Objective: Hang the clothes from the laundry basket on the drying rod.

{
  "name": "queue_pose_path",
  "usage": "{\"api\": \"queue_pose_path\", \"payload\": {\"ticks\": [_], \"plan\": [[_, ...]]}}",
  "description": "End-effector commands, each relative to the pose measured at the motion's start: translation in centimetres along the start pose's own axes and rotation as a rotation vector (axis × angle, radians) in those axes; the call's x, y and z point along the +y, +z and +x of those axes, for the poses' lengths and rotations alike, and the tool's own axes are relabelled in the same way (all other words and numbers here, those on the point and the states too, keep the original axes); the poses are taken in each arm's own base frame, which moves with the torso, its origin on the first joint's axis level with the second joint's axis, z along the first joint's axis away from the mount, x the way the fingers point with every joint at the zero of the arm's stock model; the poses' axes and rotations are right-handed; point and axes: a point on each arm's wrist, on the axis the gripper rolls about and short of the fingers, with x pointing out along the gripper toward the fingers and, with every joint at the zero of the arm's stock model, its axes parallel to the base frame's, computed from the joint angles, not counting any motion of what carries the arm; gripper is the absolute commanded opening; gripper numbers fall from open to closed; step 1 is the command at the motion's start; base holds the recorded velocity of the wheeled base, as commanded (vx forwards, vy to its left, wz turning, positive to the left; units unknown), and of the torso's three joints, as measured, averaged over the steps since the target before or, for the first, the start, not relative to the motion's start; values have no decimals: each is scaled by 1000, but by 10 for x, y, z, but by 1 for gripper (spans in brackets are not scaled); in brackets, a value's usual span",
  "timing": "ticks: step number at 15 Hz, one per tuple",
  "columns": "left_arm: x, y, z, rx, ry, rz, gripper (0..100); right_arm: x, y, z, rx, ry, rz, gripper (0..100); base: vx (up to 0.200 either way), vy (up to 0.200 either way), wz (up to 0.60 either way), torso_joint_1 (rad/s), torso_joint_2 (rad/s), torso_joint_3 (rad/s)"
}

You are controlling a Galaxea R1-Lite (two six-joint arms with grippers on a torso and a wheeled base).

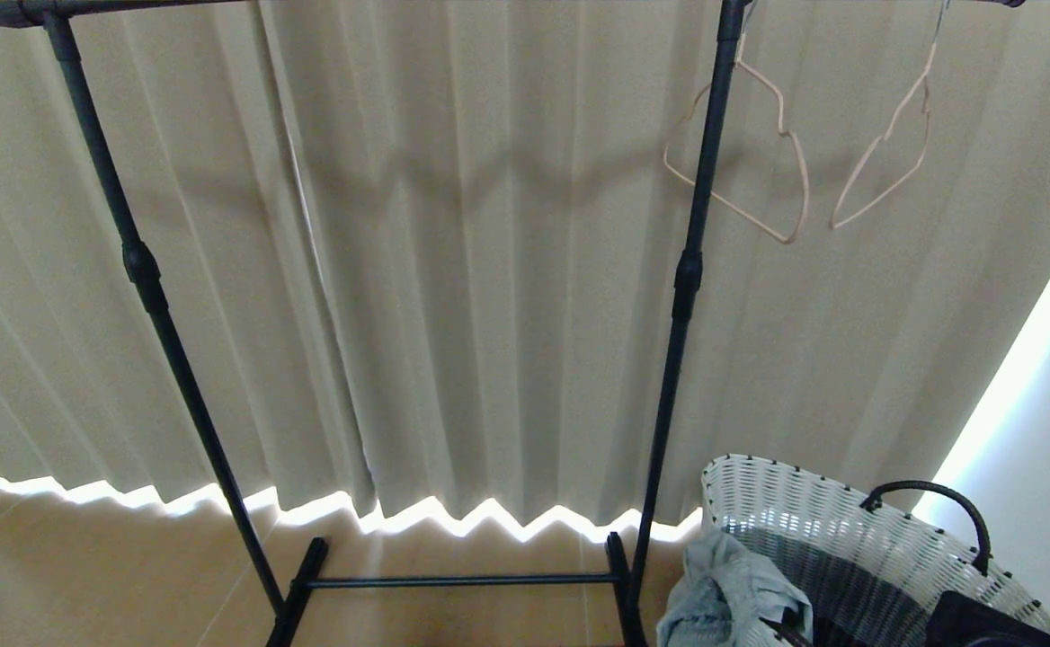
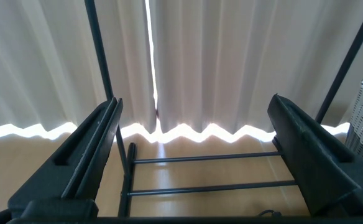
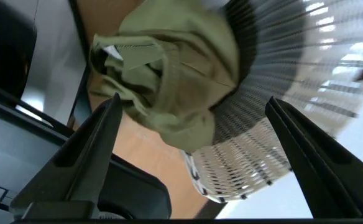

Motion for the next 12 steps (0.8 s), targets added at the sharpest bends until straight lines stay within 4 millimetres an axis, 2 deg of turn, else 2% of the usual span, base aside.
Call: {"api": "queue_pose_path", "payload": {"ticks": [1,6,9,12], "plan": [[0,0,0,0,0,0,100,-1,6,19,91,40,-11,100,0,0,0,0,0,0],[0,0,0,0,1,-3,100,-9,16,36,91,20,17,100,0,0,0,0,0,0],[0,0,0,1,3,-3,100,-12,16,37,121,-61,21,100,0,0,0,0,0,0],[0,0,0,0,3,-3,100,-12,16,38,124,-62,25,100,0,0,0,0,0,0]]}}
